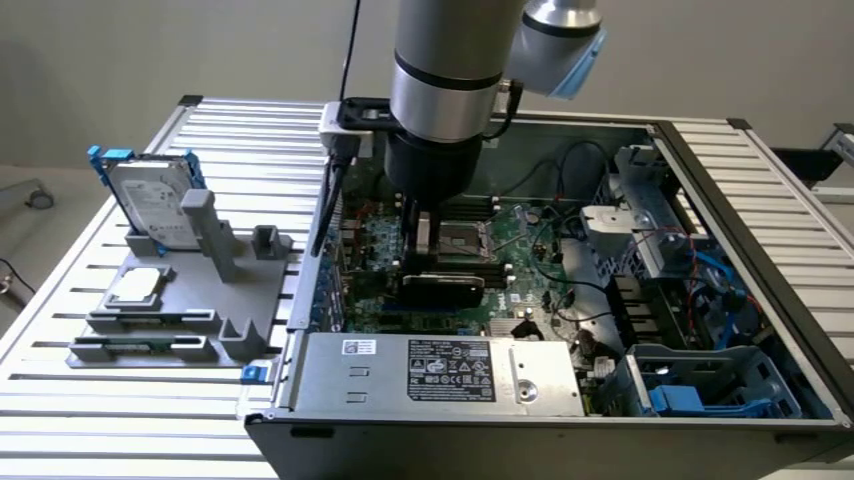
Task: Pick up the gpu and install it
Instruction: 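Insert the gpu into the slot, then press down on the gpu until it lock into place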
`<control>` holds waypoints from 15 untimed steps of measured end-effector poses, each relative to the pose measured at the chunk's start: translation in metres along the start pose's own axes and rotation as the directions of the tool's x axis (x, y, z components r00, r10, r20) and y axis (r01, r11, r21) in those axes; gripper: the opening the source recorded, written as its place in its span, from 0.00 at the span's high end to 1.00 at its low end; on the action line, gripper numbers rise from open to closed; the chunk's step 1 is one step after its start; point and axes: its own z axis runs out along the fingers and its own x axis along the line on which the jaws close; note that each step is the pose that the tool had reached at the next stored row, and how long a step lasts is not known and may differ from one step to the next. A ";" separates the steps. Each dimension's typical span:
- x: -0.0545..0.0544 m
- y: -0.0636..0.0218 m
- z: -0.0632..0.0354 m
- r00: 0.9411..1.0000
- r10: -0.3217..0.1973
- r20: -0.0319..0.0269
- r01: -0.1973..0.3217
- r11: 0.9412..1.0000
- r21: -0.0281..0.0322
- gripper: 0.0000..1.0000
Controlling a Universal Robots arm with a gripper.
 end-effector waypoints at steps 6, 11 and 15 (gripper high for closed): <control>0.000 0.0000 -0.0001 1.000 0.000 0.000 0.000 1.000 0.000 0.86; 0.000 0.0000 -0.0001 1.000 0.000 0.000 0.000 1.000 0.000 0.89; 0.000 0.0000 -0.0001 1.000 0.000 0.000 0.000 1.000 0.000 0.89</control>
